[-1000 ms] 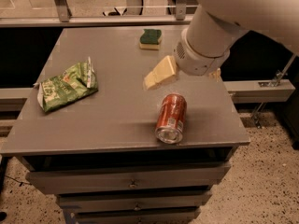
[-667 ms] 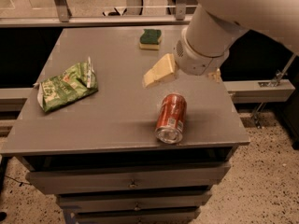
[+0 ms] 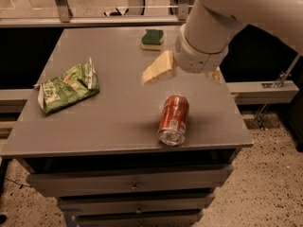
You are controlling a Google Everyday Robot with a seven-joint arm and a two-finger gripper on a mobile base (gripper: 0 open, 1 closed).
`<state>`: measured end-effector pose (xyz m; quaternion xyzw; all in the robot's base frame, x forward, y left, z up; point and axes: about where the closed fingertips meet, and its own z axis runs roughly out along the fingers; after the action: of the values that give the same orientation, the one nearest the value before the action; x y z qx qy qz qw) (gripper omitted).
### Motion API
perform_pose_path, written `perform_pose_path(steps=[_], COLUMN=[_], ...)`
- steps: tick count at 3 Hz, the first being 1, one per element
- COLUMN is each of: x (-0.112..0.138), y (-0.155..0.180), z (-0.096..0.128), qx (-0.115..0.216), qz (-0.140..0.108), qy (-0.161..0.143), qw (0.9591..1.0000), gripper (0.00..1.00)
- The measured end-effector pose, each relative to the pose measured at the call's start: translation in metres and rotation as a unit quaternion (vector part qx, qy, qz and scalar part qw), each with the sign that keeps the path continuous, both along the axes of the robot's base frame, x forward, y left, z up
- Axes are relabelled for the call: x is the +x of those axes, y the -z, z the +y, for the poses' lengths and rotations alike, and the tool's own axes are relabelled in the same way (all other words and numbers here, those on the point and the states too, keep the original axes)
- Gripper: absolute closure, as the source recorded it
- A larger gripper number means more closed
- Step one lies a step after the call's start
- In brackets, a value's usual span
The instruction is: Place coke can upright
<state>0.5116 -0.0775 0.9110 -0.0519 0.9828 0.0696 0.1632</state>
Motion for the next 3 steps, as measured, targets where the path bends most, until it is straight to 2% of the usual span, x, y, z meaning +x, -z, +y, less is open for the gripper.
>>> perform_pose_path(steps=[1,2,3], x=[0.007,0.008,-0.002], y=[0.001,0.008,0.022], z=[0.011,0.025,0.030], qx=[-0.002,-0.008,-0.006], qz=[0.032,0.065,0.087], qy=[0.046,0.075,0.096], qw=[0.9984,0.9950,0.9915], gripper=[0.00,0.00,0.00])
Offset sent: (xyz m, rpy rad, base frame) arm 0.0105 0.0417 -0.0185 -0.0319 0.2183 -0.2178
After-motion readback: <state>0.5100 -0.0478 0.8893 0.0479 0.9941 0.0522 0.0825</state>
